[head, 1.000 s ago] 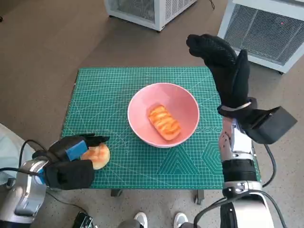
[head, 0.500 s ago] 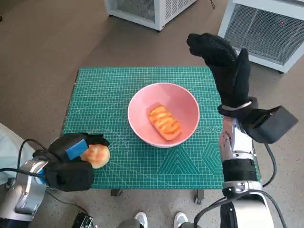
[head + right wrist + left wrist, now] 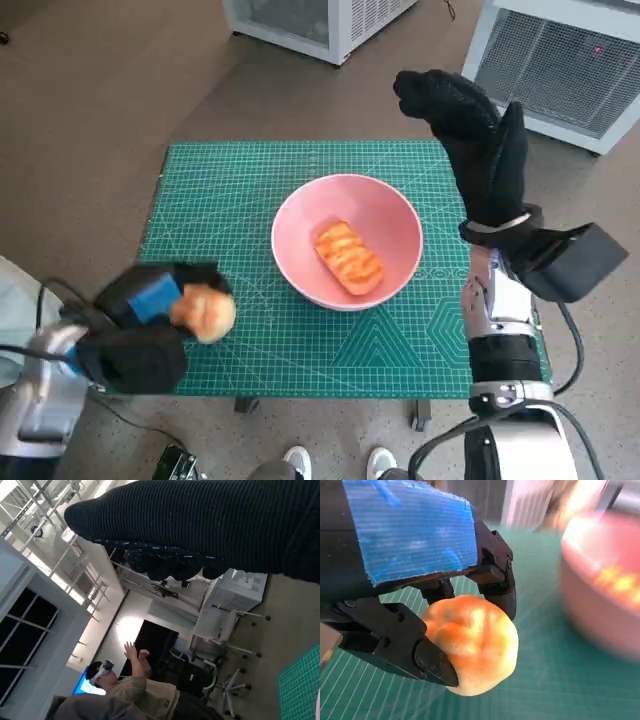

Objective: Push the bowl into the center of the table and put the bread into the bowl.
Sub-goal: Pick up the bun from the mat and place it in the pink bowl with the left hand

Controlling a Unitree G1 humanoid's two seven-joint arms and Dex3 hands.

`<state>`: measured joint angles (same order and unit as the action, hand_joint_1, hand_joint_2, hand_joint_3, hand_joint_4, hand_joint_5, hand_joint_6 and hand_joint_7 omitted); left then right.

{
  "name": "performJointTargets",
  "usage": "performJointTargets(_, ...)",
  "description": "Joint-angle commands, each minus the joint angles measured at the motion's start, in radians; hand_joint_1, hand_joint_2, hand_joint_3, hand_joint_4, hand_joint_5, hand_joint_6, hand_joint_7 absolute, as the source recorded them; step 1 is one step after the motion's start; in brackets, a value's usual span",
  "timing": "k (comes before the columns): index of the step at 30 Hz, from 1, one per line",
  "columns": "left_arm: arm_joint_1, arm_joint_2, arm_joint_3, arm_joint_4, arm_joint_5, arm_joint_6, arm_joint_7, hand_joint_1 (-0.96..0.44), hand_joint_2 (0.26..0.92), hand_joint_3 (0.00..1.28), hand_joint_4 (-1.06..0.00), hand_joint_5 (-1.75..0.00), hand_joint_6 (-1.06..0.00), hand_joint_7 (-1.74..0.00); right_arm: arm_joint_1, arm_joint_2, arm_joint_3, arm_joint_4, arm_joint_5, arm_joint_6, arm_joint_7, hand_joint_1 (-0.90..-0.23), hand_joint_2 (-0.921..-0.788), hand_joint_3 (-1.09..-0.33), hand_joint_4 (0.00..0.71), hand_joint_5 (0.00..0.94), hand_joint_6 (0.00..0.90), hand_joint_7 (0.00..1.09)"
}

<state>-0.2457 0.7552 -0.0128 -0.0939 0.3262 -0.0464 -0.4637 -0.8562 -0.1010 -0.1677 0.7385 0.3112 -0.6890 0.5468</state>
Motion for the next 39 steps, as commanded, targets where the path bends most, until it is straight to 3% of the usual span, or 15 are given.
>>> performJointTargets(1, -0.097, -0.041, 0.031, -0.068, -0.042, 0.039, 0.015, 0.00, 0.920, 0.05, -0.76, -1.08, -0.60, -1.20, 0.009, -0.002, -0.003, 0.011, -0.001, 0.006, 0.004, -0.629, -0.921, -0.754, 0.216, 0.002, 0.036, 0.55)
performJointTargets(12, -0.339, -0.174, -0.061, -0.019, 0.020, -0.004, 0.107, 0.00, 0.920, 0.03, -0.77, -1.06, -0.63, -1.18, 0.015, -0.006, -0.008, 0.005, 0.002, 0.009, 0.006, -0.631, -0.921, -0.750, 0.218, 0.003, 0.038, 0.55)
performJointTargets(23, -0.567, -0.297, -0.210, 0.222, 0.077, -0.058, 0.095, 0.00, 0.920, 0.03, -0.78, -1.08, -0.62, -1.15, 0.027, -0.010, -0.013, -0.001, 0.004, 0.006, 0.004, -0.639, -0.921, -0.746, 0.219, 0.003, 0.042, 0.56)
performJointTargets(33, -0.656, -0.383, -0.280, 0.456, 0.102, -0.134, 0.130, 0.00, 0.920, 0.04, -0.76, -1.16, -0.64, -1.07, 0.042, -0.016, -0.021, -0.023, 0.005, 0.015, -0.004, -0.643, -0.921, -0.740, 0.222, 0.004, 0.047, 0.55)
performJointTargets(39, -0.666, -0.421, -0.303, 0.530, 0.111, -0.130, 0.124, 0.00, 0.920, 0.07, -0.71, -1.19, -0.61, -1.13, 0.055, -0.016, -0.025, -0.040, 0.004, 0.020, -0.009, -0.658, -0.921, -0.728, 0.226, 0.005, 0.054, 0.55)
